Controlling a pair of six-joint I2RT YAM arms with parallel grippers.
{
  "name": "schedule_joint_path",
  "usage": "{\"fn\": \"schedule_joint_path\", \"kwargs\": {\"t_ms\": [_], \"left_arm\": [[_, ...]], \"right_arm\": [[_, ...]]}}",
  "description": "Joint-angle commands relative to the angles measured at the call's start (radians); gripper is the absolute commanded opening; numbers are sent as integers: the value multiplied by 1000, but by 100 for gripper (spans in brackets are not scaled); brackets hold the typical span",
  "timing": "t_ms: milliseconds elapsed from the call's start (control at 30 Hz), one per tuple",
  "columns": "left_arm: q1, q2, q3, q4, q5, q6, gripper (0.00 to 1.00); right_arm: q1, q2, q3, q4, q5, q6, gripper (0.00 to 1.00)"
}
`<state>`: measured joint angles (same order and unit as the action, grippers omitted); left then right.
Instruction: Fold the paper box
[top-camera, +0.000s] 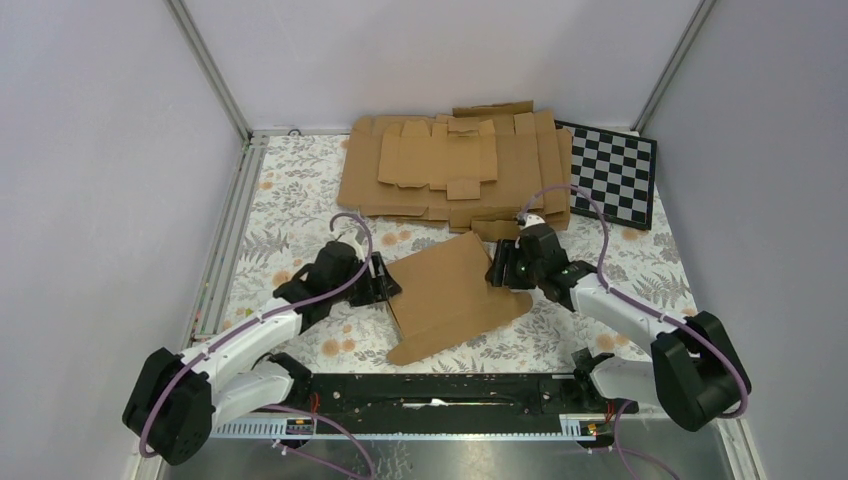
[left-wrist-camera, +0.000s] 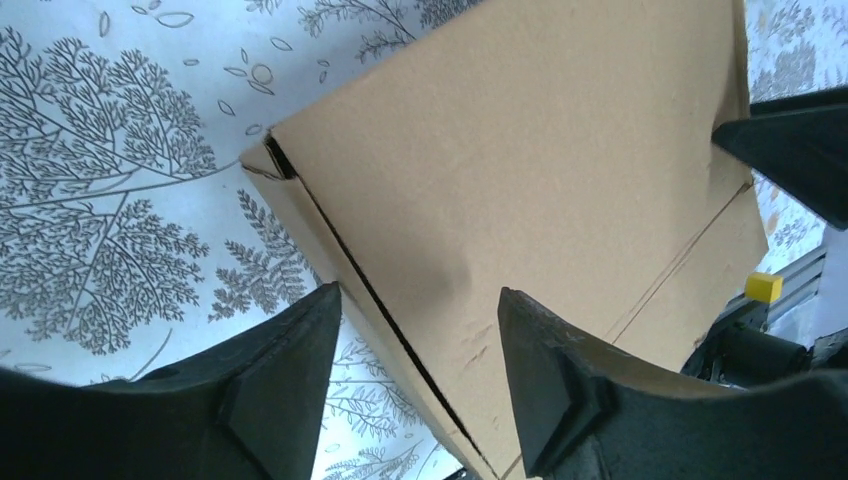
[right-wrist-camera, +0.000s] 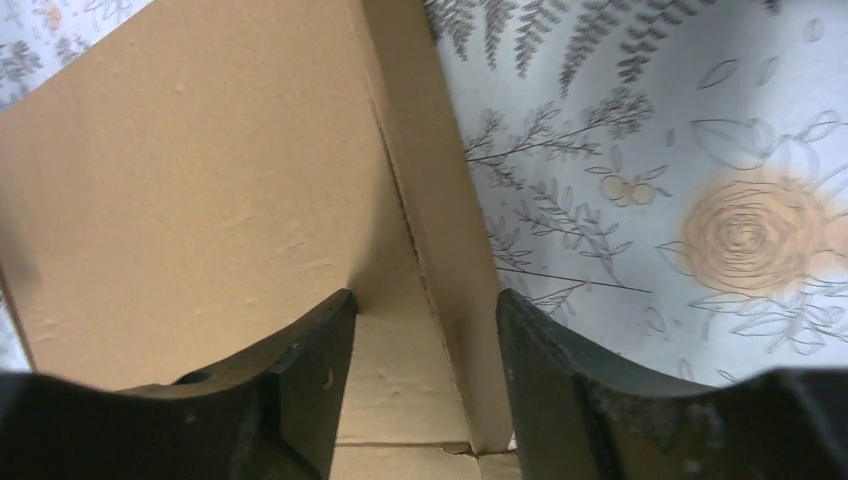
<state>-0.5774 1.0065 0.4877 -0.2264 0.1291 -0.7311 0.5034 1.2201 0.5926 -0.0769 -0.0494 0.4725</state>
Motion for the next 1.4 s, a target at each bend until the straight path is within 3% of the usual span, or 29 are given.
{"fn": "schedule_joint_path", "kwargs": {"t_ms": [0, 133, 400, 433, 500, 533, 600, 767, 933, 1033, 1167, 1367], "left_arm": [[72, 18, -28, 132, 99, -14, 62], [146, 69, -16, 147, 124, 23, 61], [177, 310, 104, 304, 234, 133, 56], [177, 347, 128, 327, 247, 133, 56], [167, 427, 179, 379, 293, 135, 57], [153, 468, 212, 396, 312, 143, 58], [114, 553, 293, 398, 302, 171, 58], [32, 734, 497, 395, 261, 218, 60], [36, 619, 517, 296, 35, 261, 76], [38, 491, 481, 216, -109, 266, 83], [39, 325, 396, 123, -125, 228, 86], [37, 84, 238, -40, -21, 100, 82]], "right_arm": [[4, -4, -44, 97, -173, -3, 55], [28, -72, -93, 56, -295, 32, 50], [263, -225, -164, -4, -248, 187, 55], [268, -240, -172, -13, -250, 192, 58], [271, -275, -166, -56, -232, 176, 74], [270, -298, -154, -101, -177, 163, 86], [269, -350, -122, -170, -97, 119, 97], [268, -380, 25, -322, 41, 2, 100], [255, -324, 120, -407, 193, -76, 100], [184, -307, 132, -362, 181, -100, 100], [29, -271, 134, -276, -19, -102, 100], [-62, -101, 179, -200, -91, -125, 100]]}}
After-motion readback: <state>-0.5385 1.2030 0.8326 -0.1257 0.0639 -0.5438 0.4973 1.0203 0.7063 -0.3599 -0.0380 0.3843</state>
